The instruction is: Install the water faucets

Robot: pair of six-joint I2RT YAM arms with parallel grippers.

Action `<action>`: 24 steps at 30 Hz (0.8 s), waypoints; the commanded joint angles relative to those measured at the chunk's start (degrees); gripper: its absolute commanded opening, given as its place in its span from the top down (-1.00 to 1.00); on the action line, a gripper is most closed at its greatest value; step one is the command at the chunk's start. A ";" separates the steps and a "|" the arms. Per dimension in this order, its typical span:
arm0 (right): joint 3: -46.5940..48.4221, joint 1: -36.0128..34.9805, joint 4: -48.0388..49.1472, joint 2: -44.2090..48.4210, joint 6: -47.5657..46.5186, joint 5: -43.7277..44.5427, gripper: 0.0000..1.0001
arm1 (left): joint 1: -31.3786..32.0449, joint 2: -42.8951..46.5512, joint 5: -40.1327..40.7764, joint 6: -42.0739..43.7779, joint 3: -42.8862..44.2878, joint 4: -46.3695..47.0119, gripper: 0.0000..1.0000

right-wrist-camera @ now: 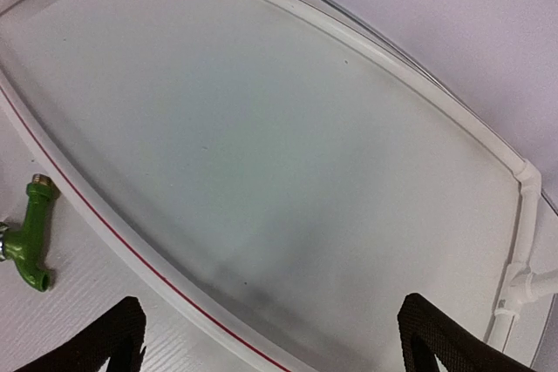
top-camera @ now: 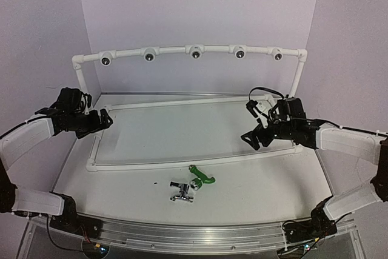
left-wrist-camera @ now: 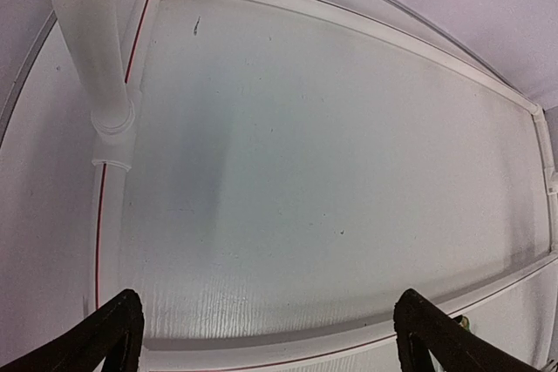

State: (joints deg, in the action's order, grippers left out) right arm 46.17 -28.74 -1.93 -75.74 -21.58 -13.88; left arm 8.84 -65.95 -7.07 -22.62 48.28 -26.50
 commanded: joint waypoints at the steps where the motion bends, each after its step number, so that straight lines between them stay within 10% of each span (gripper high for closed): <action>1: 0.67 -7.35 -3.51 -0.52 -2.67 -2.04 -0.96 | 0.05 1.12 -2.91 -0.67 2.74 1.05 -0.99; 16: 6.84 -29.31 -5.57 -18.95 -5.90 9.19 -0.96 | 0.14 4.37 -4.62 -2.12 3.30 -1.81 -0.99; 24: 10.76 -29.34 -5.54 -24.62 -5.88 10.68 -0.46 | 0.23 5.89 -4.88 -2.08 3.10 -2.25 -0.99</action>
State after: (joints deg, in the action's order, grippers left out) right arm 53.97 -57.89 -7.63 -98.34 -27.24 -4.58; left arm 8.85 -61.71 -11.11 -24.33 49.47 -28.21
